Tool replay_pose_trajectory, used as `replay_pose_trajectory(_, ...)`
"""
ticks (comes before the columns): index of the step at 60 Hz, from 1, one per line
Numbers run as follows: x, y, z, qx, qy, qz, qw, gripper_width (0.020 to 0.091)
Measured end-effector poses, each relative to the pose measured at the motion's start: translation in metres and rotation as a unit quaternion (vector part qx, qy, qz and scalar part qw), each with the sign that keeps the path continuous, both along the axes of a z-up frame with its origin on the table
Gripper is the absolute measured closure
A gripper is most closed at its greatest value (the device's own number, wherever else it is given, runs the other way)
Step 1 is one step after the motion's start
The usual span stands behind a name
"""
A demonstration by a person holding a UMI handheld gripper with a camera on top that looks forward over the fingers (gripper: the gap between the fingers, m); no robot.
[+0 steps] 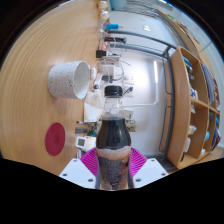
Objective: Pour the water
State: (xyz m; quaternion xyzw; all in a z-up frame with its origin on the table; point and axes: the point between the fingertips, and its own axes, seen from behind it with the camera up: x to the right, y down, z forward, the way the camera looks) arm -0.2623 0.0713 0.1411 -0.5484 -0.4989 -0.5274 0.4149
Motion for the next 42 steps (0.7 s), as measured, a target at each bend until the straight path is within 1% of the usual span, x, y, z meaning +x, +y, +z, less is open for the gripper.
replay_pose_trajectory(12, -0.016, 0.018, 0.006, -0.012, -0.138, 0.03, 0.99, 0.0735)
replay_pose_trajectory(21, -0.032, 0.027, 0.01, -0.004, -0.236, 0.053, 0.97, 0.0737)
replay_pose_trajectory(24, -0.034, 0.029, 0.01, -0.003, -0.251, 0.054, 0.967, 0.0736)
replay_pose_trajectory(33, -0.035, 0.029, 0.006, -0.005, -0.228, 0.053, 0.972, 0.0734)
replay_pose_trajectory(37, -0.033, 0.026, 0.009, 0.001, -0.194, 0.055, 0.979, 0.0734)
replay_pose_trajectory(42, -0.028, 0.019, 0.013, 0.011, -0.119, 0.046, 0.992, 0.0733)
